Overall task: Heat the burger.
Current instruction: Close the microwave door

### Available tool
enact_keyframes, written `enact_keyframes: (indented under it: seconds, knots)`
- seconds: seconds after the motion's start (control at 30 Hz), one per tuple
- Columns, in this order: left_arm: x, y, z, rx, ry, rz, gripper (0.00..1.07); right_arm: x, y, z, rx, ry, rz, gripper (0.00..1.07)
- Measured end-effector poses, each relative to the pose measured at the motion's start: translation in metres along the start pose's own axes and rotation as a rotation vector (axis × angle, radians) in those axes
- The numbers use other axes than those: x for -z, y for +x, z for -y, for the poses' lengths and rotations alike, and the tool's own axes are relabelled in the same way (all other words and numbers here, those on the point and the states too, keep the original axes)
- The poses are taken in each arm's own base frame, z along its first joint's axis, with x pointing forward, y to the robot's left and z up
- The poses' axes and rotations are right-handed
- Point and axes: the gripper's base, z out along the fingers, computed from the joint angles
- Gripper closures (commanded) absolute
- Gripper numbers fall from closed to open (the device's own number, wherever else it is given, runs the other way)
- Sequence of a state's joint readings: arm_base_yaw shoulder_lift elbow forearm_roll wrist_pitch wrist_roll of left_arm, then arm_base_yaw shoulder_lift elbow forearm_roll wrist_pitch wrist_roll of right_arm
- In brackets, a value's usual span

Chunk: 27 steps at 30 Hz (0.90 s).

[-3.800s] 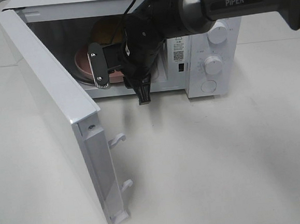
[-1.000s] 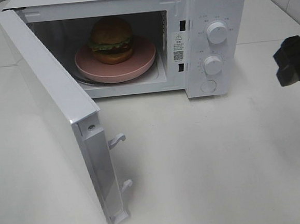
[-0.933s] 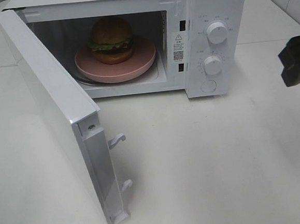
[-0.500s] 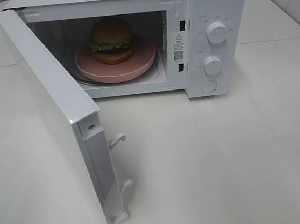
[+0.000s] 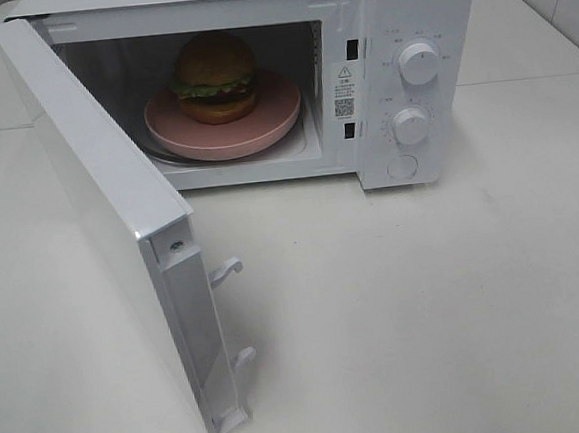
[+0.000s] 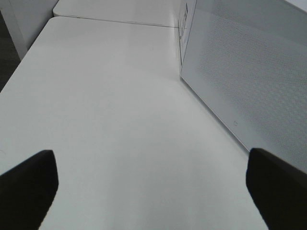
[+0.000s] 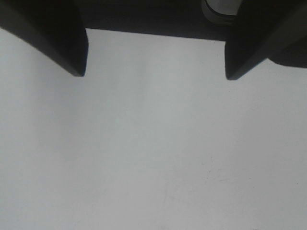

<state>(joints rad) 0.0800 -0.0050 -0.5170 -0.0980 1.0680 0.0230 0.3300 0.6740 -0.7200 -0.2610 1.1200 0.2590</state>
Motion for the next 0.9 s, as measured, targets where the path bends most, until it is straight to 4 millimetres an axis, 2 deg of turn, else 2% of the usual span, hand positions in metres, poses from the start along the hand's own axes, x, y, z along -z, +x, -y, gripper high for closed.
enact_keyframes:
  seconds: [0.17, 0.27, 0.37, 0.4, 0.43, 0.53, 0.9]
  knots:
    - [0.0, 0.0, 0.0, 0.0, 0.0, 0.0, 0.06, 0.011, 0.022, 0.006, -0.018, -0.009, 0.068, 0.31]
    - [0.0, 0.0, 0.0, 0.0, 0.0, 0.0, 0.06, 0.013, 0.027, 0.007, -0.023, -0.01, 0.083, 0.31]
    - [0.0, 0.0, 0.0, 0.0, 0.0, 0.0, 0.06, 0.017, 0.05, 0.014, -0.073, 0.013, 0.156, 0.31]
    - [0.0, 0.0, 0.0, 0.0, 0.0, 0.0, 0.06, 0.017, 0.05, 0.014, -0.073, 0.013, 0.156, 0.31]
    - [0.0, 0.0, 0.0, 0.0, 0.0, 0.0, 0.06, 0.017, 0.059, 0.016, -0.088, 0.021, 0.179, 0.31]
    - [0.0, 0.0, 0.0, 0.0, 0.0, 0.0, 0.06, 0.017, 0.07, 0.017, -0.108, 0.029, 0.219, 0.31]
    - [0.0, 0.0, 0.0, 0.0, 0.0, 0.0, 0.06, 0.031, 0.089, 0.015, -0.204, -0.004, 0.471, 0.31]
